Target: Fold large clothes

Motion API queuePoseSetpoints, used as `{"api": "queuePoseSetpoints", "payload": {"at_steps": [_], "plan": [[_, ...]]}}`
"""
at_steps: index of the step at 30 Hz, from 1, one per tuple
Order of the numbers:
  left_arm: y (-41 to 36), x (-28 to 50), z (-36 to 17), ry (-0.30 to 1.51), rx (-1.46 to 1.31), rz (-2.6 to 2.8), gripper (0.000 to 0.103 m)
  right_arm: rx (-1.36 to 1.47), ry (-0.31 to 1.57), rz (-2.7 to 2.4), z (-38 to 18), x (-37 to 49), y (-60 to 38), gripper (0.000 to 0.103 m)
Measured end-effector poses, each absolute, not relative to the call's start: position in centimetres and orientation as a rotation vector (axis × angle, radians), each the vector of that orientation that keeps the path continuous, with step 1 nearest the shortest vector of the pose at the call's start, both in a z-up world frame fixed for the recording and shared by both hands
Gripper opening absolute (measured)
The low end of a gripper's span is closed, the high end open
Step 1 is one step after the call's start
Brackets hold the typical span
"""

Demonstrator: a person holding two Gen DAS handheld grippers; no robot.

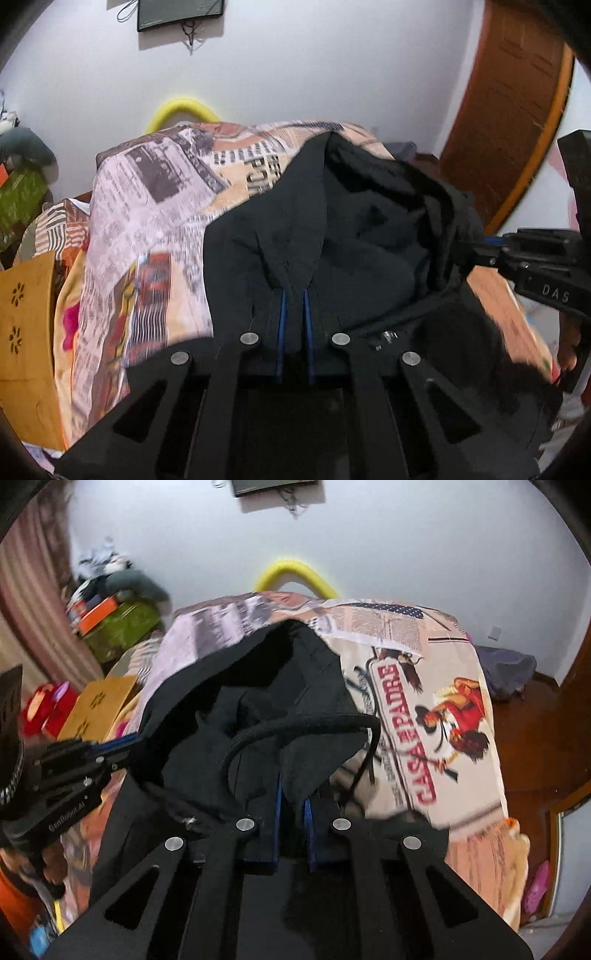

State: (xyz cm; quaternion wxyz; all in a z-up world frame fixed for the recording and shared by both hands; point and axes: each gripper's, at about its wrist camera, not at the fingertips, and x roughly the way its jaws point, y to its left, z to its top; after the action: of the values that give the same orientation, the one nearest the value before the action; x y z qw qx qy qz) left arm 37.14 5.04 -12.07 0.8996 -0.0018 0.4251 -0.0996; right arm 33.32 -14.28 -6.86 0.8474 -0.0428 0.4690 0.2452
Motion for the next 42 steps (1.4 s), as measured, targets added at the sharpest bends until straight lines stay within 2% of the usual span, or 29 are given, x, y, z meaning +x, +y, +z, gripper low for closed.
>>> {"api": "queuePoseSetpoints", "payload": {"at_steps": [4, 13, 21, 24, 25, 26, 27, 30, 33, 42], "plan": [[4.9, 33.6, -14.2, 0.926, -0.011, -0.219, 0.008, -0.088, 1.03, 0.534, -9.0, 29.4, -15.7, 0.009], [4.7, 29.4, -23.2, 1.114, 0.044, -0.137, 0.008, -0.217, 1.132, 0.507, -15.1, 26.1, -16.3, 0.011], [3.9, 27.9, -20.3, 1.053, 0.104, -0.156, 0.012, -0.285, 1.134, 0.493, -13.2, 24.4, -18.0, 0.012], [3.7, 27.9, -17.9, 0.99, 0.116, -0.15, 0.028, -0.274, 1.074, 0.488, -11.1, 24.4, -18.9, 0.015], [3.6, 28.0, -17.1, 0.967, 0.117, -0.148, 0.037, -0.262, 1.05, 0.493, -10.0, 24.6, -19.2, 0.018], [3.5, 28.1, -16.2, 0.937, 0.122, -0.146, 0.045, -0.25, 1.031, 0.494, -9.2, 24.7, -19.3, 0.027], [3.4, 28.3, -15.5, 0.911, 0.131, -0.142, 0.047, -0.238, 1.011, 0.493, -8.6, 24.5, -19.4, 0.038], [3.2, 29.6, -13.3, 0.851, 0.15, -0.142, 0.057, -0.187, 0.921, 0.488, -6.3, 25.0, -19.3, 0.055], [3.3, 31.2, -12.2, 0.818, 0.135, -0.147, 0.063, -0.151, 0.898, 0.503, -5.4, 26.4, -18.5, 0.056], [3.3, 37.3, -15.0, 0.856, 0.101, -0.152, 0.063, -0.037, 0.965, 0.511, -8.3, 32.9, -16.9, 0.056]]}}
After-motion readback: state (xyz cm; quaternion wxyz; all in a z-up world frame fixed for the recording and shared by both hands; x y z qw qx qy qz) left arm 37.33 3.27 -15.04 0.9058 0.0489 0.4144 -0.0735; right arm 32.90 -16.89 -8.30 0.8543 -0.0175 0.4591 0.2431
